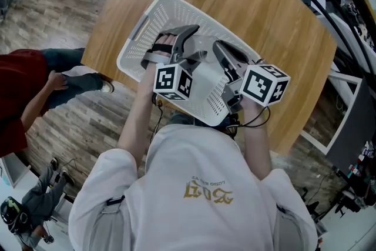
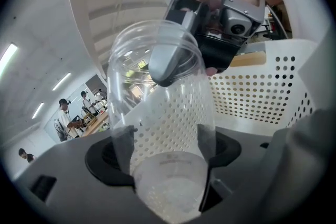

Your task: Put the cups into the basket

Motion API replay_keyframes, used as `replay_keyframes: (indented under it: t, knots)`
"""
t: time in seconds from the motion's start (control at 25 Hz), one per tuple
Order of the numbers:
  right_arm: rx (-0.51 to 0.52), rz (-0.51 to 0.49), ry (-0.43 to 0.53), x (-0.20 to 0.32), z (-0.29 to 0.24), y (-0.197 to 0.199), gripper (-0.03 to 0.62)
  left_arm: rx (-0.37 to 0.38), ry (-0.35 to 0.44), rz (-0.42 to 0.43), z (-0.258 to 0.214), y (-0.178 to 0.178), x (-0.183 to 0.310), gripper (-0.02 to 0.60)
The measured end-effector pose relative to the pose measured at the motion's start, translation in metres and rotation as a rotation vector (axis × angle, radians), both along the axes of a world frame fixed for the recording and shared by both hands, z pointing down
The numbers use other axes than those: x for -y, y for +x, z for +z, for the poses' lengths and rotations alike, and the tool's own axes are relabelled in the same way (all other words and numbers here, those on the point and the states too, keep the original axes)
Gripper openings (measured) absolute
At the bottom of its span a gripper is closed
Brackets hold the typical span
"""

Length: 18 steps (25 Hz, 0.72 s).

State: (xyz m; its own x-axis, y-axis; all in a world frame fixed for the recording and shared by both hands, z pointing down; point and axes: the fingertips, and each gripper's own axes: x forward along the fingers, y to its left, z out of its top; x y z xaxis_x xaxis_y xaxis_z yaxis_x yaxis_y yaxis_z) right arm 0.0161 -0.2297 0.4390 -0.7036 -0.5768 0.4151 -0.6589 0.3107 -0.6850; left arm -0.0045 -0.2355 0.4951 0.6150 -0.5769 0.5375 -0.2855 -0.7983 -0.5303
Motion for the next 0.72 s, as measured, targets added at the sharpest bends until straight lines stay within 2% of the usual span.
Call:
replay_keyframes:
  t: [0.24, 0.4, 0.48, 0.6, 0.72]
  knots:
    - [-0.054, 0.011, -0.004, -0.001, 0.002, 0.007, 0.038, -0.057, -0.011, 0.027, -0.003, 0.008, -0.006, 0.379]
    - [-0.068, 0.033, -0.013, 0.001, 0.004, 0.016, 0.034, -0.099, -0.043, 0.008, -0.006, 0.004, -0.003, 0.395]
    - [-0.073, 0.043, -0.013, 0.003, 0.003, 0.02, 0.034, -0.09, -0.065, 0.0, -0.002, 0.001, -0.001, 0.396]
    - [-0.085, 0.052, -0.01, 0.005, 0.003, 0.023, 0.034, -0.03, -0.108, 0.012, 0.009, -0.006, -0.007, 0.396]
    - [-0.098, 0.052, -0.008, 0.005, 0.004, 0.024, 0.034, 0.011, -0.114, 0.038, 0.013, -0.009, -0.011, 0.396]
